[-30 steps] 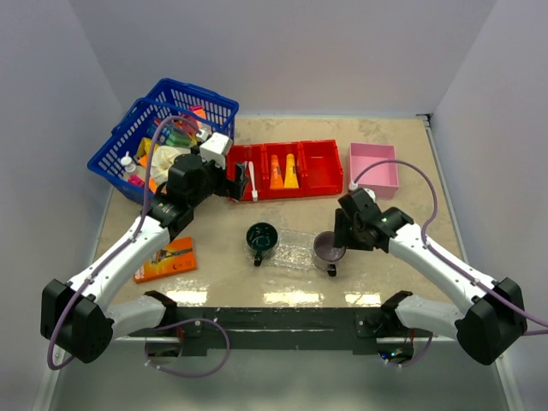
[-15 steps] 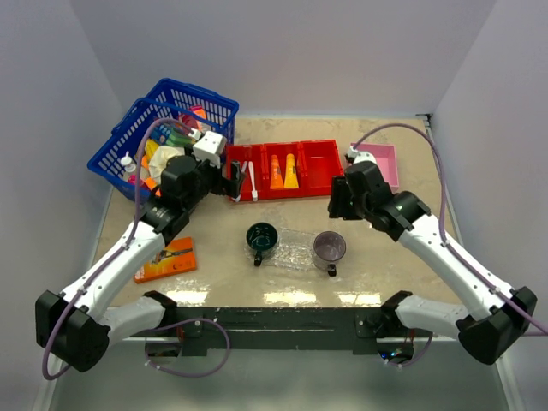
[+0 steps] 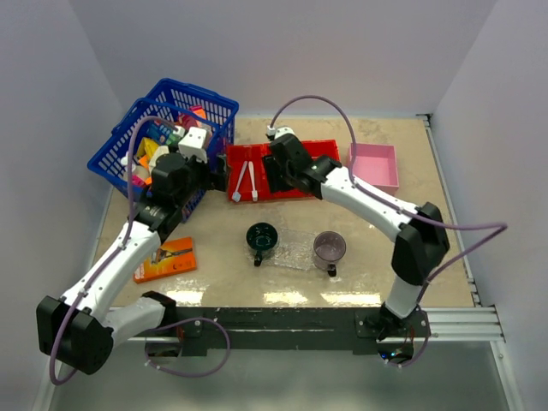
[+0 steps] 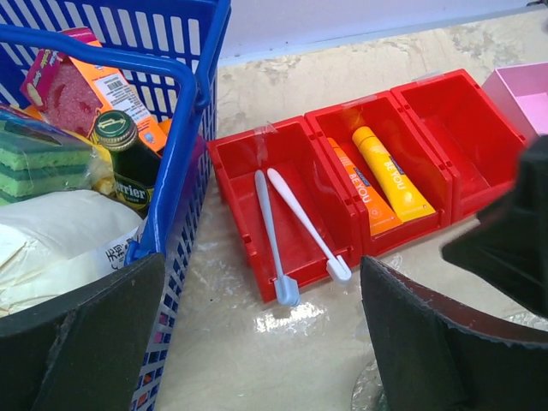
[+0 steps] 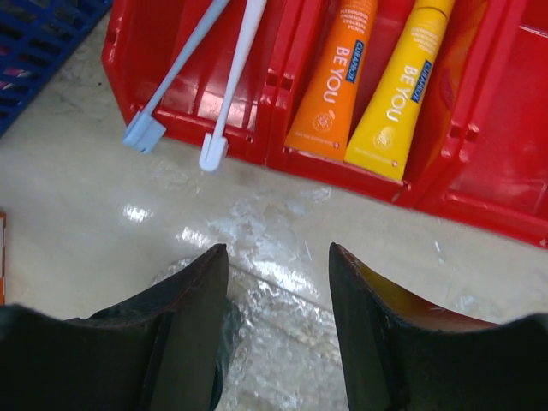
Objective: Prepare toiletry sets of a toothbrush and toothpaste on the tray
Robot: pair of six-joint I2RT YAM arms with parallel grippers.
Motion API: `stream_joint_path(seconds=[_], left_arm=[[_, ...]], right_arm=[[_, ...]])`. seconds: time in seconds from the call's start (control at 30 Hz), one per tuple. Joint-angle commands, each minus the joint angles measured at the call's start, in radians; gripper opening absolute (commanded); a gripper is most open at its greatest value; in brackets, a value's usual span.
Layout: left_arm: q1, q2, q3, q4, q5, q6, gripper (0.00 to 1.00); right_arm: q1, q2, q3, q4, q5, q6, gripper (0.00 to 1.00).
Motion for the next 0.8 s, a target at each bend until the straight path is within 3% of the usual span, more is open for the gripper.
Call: stream_joint_path(seconds=[0.0,0.07,0.2,0.5,0.77], left_arm=[[0.002,-0.02,-0.004,0.049,-0.019,-0.003,1.0],[0.002,-0.009,-0.004,0.047,-0.005,-0.006,1.0],[0.002,0.014,0.007,0.045,0.041,-0.022,1.0],[0.002,0.02,0.009,0.041,0.044,-0.025,1.0],[0.002,0.018,0.009,0.042,0.067,-0.026,1.0]], right_arm=[[-0.133,0.094,0.099,0.048,-0.12,-0.023,0.51],[-0.161,0.117,0.112,0.081,-0.165,-0.032,0.51],[-0.181,0.226,0.22,0.017,-0.085,-0.074,0.51],[-0.185,0.398,0.37,-0.033,-0.07,-0.095,0.5],[-0.164,0.461,0.407,-0.089,0.094,-0.111,0.5]])
